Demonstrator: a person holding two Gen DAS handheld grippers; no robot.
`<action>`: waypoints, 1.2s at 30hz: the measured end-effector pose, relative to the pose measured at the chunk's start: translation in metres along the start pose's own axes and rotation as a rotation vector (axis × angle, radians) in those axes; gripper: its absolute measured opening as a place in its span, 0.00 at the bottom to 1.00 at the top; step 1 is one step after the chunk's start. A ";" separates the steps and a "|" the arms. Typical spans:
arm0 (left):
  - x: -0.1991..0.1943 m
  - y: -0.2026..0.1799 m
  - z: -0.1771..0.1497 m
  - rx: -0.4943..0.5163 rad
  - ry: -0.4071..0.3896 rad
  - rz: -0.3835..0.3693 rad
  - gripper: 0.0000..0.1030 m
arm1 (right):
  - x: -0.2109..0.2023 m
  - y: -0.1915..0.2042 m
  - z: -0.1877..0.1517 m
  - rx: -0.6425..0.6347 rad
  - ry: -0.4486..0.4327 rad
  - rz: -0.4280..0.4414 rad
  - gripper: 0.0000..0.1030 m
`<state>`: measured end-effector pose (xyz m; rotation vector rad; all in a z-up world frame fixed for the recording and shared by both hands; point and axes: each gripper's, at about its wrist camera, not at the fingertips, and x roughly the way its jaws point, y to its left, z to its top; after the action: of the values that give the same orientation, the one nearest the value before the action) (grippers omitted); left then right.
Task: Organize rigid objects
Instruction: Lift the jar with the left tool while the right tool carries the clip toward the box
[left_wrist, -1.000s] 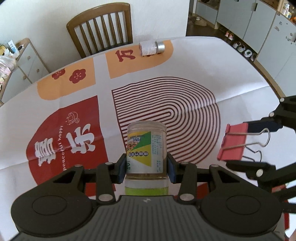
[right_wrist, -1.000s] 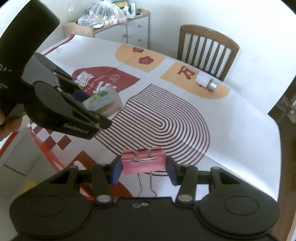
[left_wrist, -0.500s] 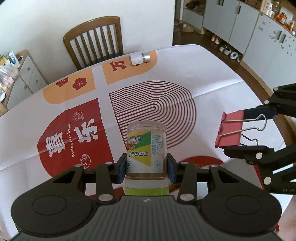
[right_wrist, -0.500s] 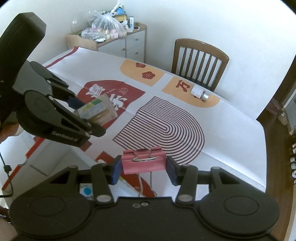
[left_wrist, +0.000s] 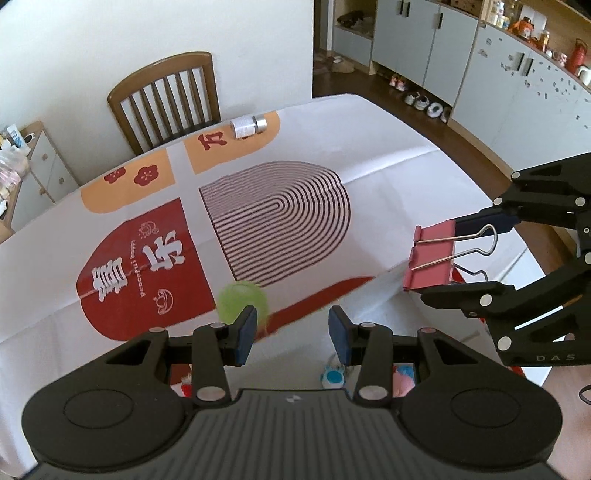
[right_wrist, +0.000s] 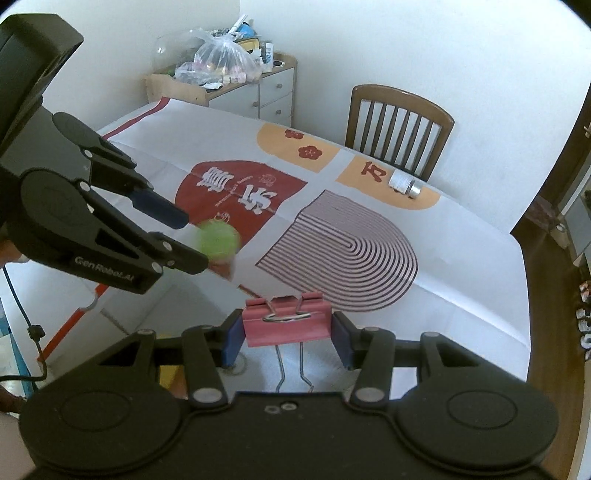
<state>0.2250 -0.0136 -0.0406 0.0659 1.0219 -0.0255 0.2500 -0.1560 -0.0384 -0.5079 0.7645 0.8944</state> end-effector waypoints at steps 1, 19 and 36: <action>0.001 0.000 -0.002 0.002 0.004 0.004 0.41 | -0.001 0.002 -0.002 0.001 0.002 0.001 0.47; 0.090 0.063 0.033 -0.188 0.164 0.002 0.63 | 0.008 -0.030 -0.016 0.053 0.018 0.012 0.47; 0.195 0.082 0.042 -0.344 0.367 0.073 0.62 | 0.057 -0.076 -0.009 0.056 0.072 0.066 0.48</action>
<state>0.3669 0.0675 -0.1812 -0.2134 1.3767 0.2366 0.3335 -0.1742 -0.0818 -0.4699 0.8732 0.9174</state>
